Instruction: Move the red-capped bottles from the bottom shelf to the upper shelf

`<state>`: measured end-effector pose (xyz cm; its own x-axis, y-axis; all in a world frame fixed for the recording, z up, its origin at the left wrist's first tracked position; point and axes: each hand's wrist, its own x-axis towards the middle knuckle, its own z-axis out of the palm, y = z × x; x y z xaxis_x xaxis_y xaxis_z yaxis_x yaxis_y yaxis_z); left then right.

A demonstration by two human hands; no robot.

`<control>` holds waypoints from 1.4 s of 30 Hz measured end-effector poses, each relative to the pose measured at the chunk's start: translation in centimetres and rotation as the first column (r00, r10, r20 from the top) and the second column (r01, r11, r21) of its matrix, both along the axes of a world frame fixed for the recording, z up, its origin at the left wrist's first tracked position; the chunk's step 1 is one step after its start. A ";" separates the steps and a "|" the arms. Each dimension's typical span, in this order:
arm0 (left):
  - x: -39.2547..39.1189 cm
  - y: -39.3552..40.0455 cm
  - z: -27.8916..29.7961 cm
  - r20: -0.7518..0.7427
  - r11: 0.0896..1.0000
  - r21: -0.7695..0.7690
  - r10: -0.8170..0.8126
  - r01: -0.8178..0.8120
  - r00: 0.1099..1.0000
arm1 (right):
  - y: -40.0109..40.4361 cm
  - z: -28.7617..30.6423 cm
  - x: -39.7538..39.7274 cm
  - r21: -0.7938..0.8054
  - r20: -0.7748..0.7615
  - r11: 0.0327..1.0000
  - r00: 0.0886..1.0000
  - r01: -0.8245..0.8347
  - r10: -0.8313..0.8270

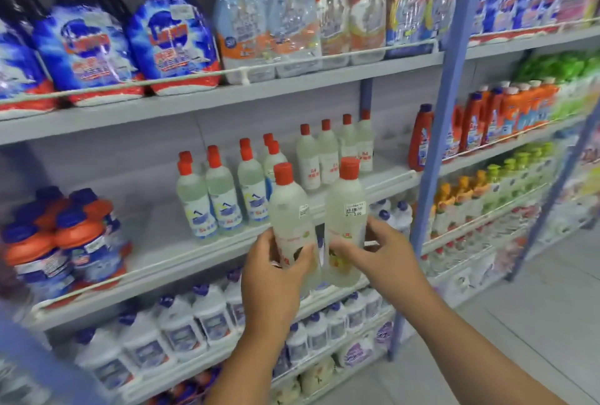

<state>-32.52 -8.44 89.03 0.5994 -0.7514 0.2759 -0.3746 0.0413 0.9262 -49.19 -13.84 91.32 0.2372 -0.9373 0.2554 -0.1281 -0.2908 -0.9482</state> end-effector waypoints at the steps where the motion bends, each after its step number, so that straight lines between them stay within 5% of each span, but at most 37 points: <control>1: -0.5 -1.7 -0.4 -0.006 1.000 0.003 0.006 -0.006 1.000 | -1.6 -0.4 -0.4 0.010 0.013 1.000 1.000 0.000 0.000; 16: -0.4 -25.6 -1.6 0.107 0.988 -0.024 0.155 -0.153 0.982 | -26.7 -1.2 1.0 0.014 -0.075 0.998 0.995 -0.060 0.061; 32: -3.8 -31.7 -5.0 0.153 0.831 0.029 0.545 -0.555 0.824 | -37.5 -5.9 1.4 0.093 -0.085 0.906 0.904 -0.412 0.420; 42: -2.9 -29.9 -5.5 0.264 0.908 0.240 0.278 -0.343 0.923 | -37.1 -8.0 1.7 -0.099 -0.383 0.956 0.897 -0.277 0.220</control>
<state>-35.39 -38.38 83.48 0.7630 -0.6018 0.2361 -0.5207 -0.3557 0.7761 -47.48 -50.97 83.36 0.5600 -0.7941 0.2363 -0.3610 -0.4906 -0.7931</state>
